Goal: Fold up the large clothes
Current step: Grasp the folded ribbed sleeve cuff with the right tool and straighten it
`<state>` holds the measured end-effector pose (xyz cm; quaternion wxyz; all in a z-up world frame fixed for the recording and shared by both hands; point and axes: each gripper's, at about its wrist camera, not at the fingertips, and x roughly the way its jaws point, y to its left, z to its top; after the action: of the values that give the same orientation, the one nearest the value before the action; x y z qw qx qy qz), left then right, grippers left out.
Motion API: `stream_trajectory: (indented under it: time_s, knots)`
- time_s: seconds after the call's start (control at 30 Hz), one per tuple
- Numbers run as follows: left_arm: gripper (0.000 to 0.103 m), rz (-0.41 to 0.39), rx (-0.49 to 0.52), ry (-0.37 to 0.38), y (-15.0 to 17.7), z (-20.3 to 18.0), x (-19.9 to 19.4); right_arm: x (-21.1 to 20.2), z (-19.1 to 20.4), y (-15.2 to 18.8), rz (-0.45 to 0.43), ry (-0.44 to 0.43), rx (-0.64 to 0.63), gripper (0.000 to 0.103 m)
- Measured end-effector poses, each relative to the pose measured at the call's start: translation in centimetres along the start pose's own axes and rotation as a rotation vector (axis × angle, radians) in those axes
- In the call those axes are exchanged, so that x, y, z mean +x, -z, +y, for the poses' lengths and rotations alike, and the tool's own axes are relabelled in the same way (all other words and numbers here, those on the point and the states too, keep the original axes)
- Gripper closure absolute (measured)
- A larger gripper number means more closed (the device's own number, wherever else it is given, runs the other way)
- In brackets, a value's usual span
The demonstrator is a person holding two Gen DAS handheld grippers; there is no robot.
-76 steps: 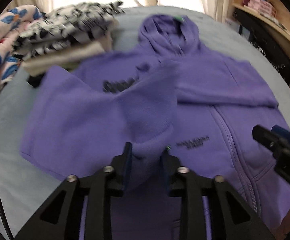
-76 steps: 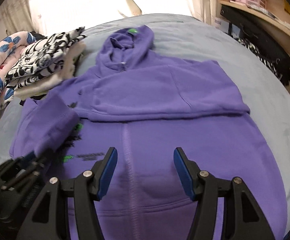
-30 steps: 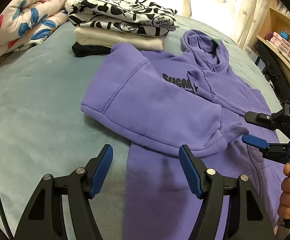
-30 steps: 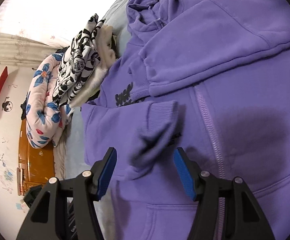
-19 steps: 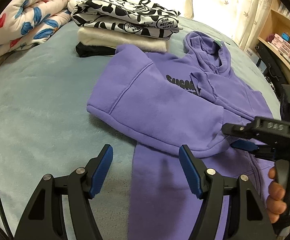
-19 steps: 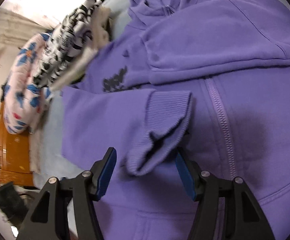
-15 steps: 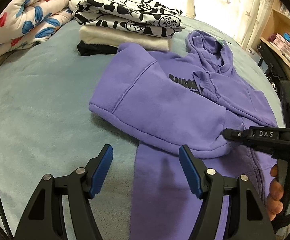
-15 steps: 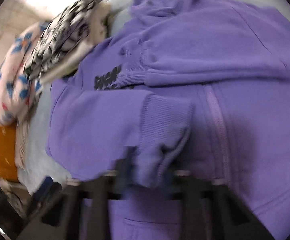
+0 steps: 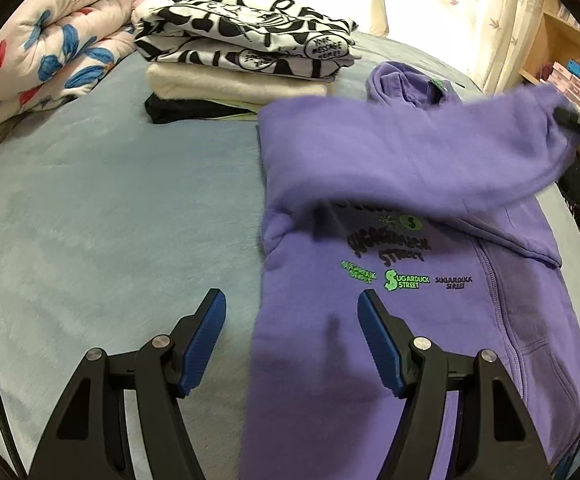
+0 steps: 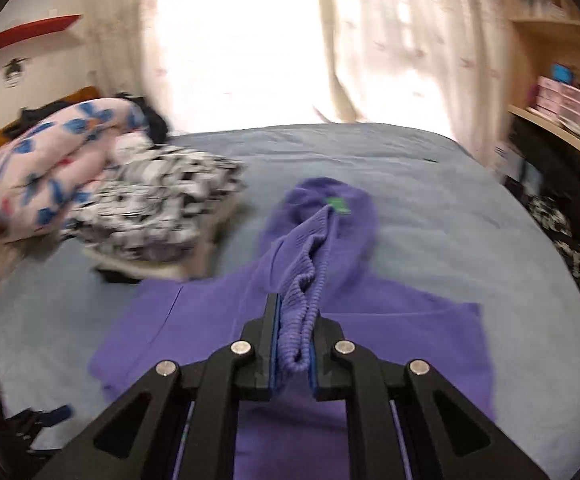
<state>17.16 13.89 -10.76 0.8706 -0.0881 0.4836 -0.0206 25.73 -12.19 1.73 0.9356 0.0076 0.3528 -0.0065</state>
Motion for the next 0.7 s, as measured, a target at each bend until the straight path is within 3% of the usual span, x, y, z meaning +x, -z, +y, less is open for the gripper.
stream_trajectory:
  time_s: [0.1, 0.27, 0.33, 0.4, 0.5, 0.57, 0.7]
  knots:
    - [0.036, 0.017, 0.009, 0.008, -0.7, -0.7, 1.0, 3.8, -3.9, 1.5, 0.076, 0.069, 0.033, 0.092]
    - [0.036, 0.056, -0.015, 0.060, -3.4, -0.6, 3.1, 11.2, -9.4, 6.6, 0.346, 0.049, 0.158, 0.086]
    - [0.036, 0.075, -0.041, 0.095, -5.0, 0.0, 4.0, 10.8, -11.3, 7.5, 0.335, -0.015, 0.247, 0.080]
    - [0.036, 0.104, -0.070, 0.133, -6.5, 0.7, 5.4, 9.4, -13.1, 7.8, 0.294, -0.063, 0.324, 0.059]
    - [0.036, 0.149, -0.080, 0.121, -8.3, 1.5, 8.1, 8.1, -14.4, 7.5, 0.252, -0.093, 0.363, 0.041]
    - [0.036, 0.181, -0.091, 0.094, -9.4, 2.0, 10.1, 8.4, -14.8, 7.3, 0.270, -0.099, 0.357, 0.041]
    - [0.035, 0.223, -0.133, 0.107, -10.9, 2.7, 13.4, 10.3, -14.0, 7.2, 0.328, -0.090, 0.310, 0.041]
